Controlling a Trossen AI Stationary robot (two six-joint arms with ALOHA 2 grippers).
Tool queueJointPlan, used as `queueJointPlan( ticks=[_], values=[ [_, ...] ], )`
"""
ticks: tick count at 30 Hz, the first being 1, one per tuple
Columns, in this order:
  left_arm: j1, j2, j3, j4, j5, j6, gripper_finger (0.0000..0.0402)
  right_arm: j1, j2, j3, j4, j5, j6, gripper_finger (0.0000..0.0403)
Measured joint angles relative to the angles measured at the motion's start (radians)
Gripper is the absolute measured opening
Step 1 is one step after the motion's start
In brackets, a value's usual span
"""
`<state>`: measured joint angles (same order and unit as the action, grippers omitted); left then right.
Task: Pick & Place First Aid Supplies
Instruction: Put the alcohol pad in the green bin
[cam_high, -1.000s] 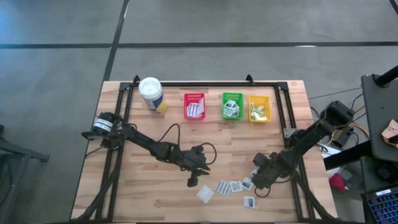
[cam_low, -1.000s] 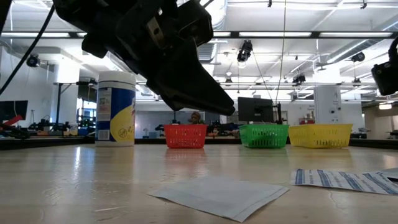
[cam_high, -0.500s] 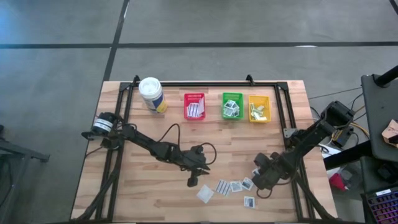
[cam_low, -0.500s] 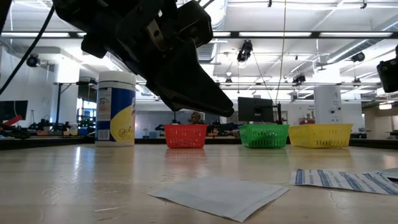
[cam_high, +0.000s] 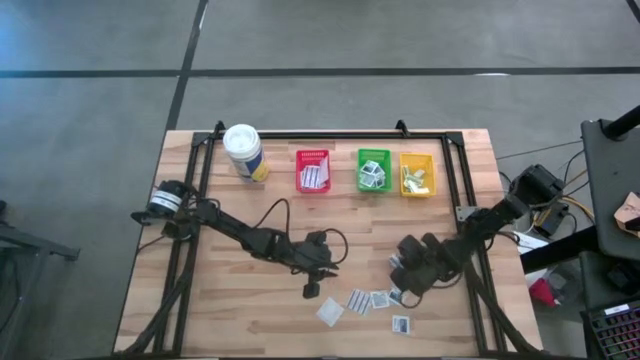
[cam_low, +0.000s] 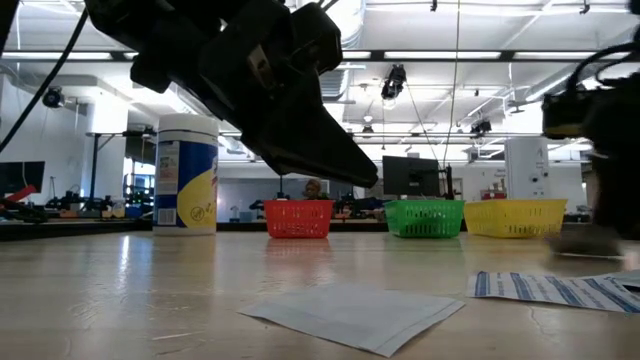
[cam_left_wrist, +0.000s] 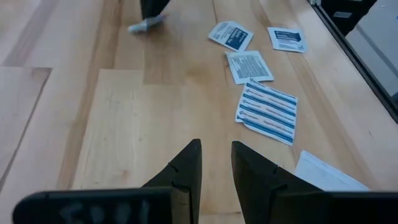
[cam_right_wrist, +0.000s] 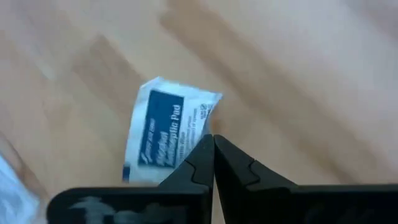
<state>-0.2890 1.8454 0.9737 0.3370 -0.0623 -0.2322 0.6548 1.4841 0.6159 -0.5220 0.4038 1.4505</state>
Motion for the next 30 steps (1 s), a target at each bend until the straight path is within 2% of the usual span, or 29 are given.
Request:
queueJointPlan(
  ticks=[9,14,20,30],
  values=[
    [0.006,0.001,0.0,0.006,-0.002,0.039,0.008,-0.126,0.011,0.001,0.113,0.029,-0.192,0.0008],
    [0.018,0.044,0.0,0.105,-0.002,0.093,0.0081,-0.166,0.003,0.007,0.115,0.022,-0.279,0.0008],
    [0.05,0.127,0.033,0.208,-0.002,0.149,0.0081,-0.167,-0.036,0.014,0.115,0.018,-0.306,0.0008],
    [0.088,0.207,0.094,0.195,-0.004,0.148,0.0081,-0.147,-0.027,0.016,0.116,-0.14,-0.298,0.0008]
  ],
)
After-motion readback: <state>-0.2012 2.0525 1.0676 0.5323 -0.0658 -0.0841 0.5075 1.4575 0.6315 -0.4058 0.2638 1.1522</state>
